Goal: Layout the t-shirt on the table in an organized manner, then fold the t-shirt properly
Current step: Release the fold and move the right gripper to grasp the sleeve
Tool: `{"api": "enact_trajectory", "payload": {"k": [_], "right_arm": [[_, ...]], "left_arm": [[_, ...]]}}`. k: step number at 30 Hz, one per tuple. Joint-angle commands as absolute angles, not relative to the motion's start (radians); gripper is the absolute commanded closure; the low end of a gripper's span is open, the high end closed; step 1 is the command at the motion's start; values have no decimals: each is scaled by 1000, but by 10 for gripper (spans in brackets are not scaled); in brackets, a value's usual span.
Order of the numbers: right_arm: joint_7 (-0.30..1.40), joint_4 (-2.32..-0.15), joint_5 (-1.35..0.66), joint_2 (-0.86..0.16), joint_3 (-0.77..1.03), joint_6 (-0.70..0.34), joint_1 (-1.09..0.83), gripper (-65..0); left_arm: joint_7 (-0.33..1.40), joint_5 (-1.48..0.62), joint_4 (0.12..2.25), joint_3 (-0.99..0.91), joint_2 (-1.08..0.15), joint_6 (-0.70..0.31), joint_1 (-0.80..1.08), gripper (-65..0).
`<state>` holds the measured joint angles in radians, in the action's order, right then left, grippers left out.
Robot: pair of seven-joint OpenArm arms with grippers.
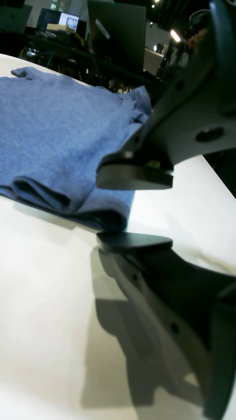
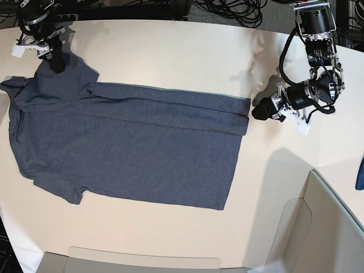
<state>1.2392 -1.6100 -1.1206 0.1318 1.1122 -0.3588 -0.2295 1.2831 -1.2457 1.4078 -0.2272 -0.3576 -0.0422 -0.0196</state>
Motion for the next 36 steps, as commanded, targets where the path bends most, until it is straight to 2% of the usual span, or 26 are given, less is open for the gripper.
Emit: {"api": "enact_trajectory", "payload": {"k": [1, 4, 12, 25, 36], "right_arm": [[1280, -1600, -1075, 143, 1118, -318, -251, 0], [1333, -1603, -1081, 125, 1093, -318, -248, 0], [1333, -1669, -1171, 127, 1006, -318, -182, 0], [1330, -1684, -958, 157, 941, -318, 150, 0], [1276, -1475, -917, 150, 943, -318, 259, 0]], "left_arm": [[1287, -1268, 1423, -232, -372, -45, -33, -183], [1287, -1265, 1422, -234, -372, -45, -33, -181], [1287, -1264, 1419, -226, -371, -45, -33, -181], [1287, -1262, 1417, -226, -375, -45, -30, -181], [1287, -1260, 1417, -225, -384, -45, -30, -181]]}}
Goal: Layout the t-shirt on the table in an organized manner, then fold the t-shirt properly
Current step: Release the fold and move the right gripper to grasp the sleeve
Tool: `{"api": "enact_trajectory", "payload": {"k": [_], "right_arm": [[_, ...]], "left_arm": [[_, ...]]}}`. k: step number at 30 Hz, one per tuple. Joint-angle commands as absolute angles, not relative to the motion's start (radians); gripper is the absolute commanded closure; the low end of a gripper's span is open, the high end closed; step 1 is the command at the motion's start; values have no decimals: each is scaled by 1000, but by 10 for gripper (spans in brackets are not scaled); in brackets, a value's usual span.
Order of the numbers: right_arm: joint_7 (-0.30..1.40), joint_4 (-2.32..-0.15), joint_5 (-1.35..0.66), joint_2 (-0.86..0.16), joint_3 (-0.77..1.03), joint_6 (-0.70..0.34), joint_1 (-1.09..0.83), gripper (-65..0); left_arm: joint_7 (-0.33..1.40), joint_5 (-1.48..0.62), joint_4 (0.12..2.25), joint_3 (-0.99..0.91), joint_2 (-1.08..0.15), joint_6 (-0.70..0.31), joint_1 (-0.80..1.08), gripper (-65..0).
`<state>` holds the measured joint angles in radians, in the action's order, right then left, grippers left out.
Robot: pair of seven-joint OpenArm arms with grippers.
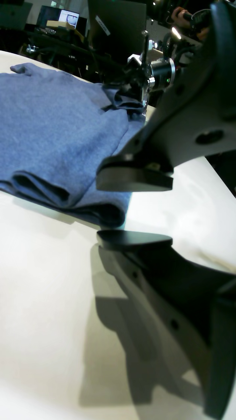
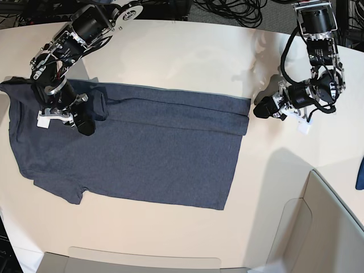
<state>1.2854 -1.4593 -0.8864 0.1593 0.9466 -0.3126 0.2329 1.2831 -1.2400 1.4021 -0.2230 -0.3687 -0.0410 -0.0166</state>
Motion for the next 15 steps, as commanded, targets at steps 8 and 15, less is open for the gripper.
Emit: {"api": "enact_trajectory", "payload": {"k": [8, 15], "right_arm": [[1279, -1481, -917, 148, 928, -318, 280, -291], [1280, -1494, -923, 133, 820, -318, 259, -540]], "left_arm": [[1287, -1260, 1415, -225, -384, -45, -12, -181], [1287, -1260, 1415, -225, -384, -45, -10, -181]]}}
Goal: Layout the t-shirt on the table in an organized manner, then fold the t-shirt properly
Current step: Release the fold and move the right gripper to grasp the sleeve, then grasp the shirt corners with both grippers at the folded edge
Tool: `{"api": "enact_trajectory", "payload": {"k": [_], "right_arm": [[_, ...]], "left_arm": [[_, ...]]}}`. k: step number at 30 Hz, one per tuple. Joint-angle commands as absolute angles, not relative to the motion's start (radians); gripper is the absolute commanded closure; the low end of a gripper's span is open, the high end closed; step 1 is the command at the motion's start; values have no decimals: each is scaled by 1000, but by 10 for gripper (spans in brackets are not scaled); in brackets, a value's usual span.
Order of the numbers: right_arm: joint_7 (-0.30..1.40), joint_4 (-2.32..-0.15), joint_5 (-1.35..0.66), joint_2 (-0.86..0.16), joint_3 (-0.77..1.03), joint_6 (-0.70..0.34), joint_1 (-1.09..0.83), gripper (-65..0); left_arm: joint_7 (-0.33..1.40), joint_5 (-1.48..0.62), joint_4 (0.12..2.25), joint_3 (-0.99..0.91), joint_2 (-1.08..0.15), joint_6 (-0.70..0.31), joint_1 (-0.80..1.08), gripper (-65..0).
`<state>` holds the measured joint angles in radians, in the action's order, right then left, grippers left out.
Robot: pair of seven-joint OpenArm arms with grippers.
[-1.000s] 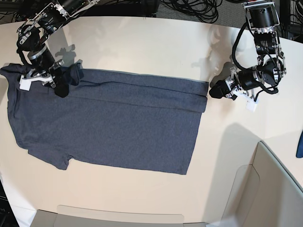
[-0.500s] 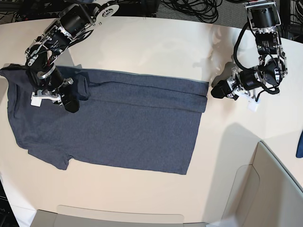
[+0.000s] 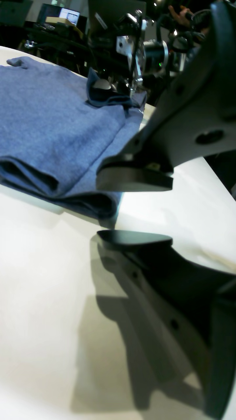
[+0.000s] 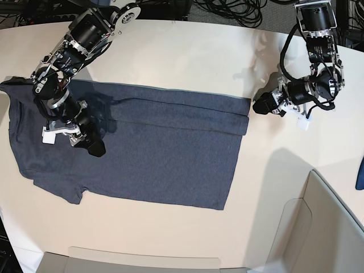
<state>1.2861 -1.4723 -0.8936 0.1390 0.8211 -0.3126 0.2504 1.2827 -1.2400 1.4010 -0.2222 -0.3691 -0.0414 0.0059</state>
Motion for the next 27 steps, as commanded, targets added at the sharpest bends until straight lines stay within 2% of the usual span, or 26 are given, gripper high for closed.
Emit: {"api": "enact_trajectory", "payload": {"k": [1, 5, 11, 20, 27], "right_arm": [[1280, -1511, -928, 131, 814, -318, 254, -554], [1280, -1629, -935, 130, 814, -318, 240, -559], [1273, -1801, -935, 54, 839, -318, 171, -559], [1279, -1821, -940, 41, 1092, -318, -19, -559], [1280, -1814, -938, 41, 1331, -314, -50, -558]], "left_arm": [[1287, -1260, 1415, -225, -384, -45, -10, -181], [1287, -1260, 1415, -225, -384, -45, -10, -181], [1287, -1260, 1415, -225, -384, -45, -10, -181], [1287, -1260, 1415, -223, -384, -45, -8, -181], [1287, -1260, 1415, -222, -384, -45, 4, -181]]}}
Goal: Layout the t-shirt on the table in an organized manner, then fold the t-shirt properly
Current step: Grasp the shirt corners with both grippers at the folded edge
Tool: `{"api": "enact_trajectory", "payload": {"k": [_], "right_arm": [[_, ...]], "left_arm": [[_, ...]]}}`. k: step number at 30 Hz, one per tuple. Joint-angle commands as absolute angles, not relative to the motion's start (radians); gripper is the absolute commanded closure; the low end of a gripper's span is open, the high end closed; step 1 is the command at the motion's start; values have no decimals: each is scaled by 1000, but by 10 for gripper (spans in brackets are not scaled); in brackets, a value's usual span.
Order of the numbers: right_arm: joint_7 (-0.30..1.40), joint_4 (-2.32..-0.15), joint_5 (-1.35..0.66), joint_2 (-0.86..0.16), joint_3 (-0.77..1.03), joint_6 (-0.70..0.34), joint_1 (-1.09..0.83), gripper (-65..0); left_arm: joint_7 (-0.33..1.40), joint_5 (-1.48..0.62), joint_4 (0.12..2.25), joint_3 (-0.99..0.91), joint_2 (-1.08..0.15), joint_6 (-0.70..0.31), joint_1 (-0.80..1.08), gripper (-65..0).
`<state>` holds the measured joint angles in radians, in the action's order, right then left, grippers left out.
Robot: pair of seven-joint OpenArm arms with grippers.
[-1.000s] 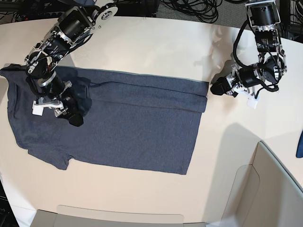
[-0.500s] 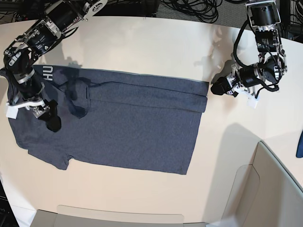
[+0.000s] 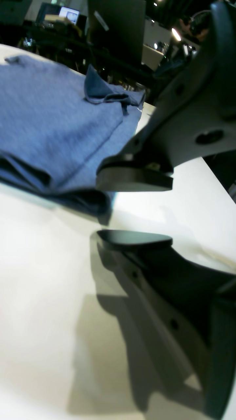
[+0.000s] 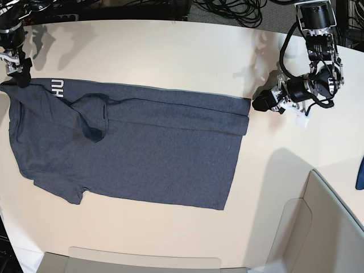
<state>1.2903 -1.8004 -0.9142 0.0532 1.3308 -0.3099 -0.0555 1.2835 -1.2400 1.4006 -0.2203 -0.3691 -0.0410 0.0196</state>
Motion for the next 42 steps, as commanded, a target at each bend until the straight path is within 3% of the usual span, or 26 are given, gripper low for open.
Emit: {"api": "enact_trajectory", "payload": {"k": [1, 12, 30, 32, 37, 42], "right_arm": [[1280, -1804, -938, 41, 1356, -314, -48, -558], [1273, -1475, -932, -70, 1425, -246, 88, -558], [1228, -1297, -828, -166, 1371, -249, 202, -554], [1228, -1296, -828, -166, 1371, -249, 206, -504], [1230, -1296, -828, -162, 1371, -251, 208, -242], [1230, -1296, -832, -162, 1371, -251, 206, -148]], "left_arm": [[1287, -1260, 1415, -214, -384, -45, 4, -181], [1280, -1260, 1415, -168, -383, -45, 4, -181], [1287, -1265, 1419, -176, -383, -45, 22, -181], [1287, -1267, 1422, -176, -383, -45, 25, -181], [1287, -1270, 1423, -179, -384, -45, 50, -185], [1287, -1293, 1420, -206, -381, -45, 50, -224]]}}
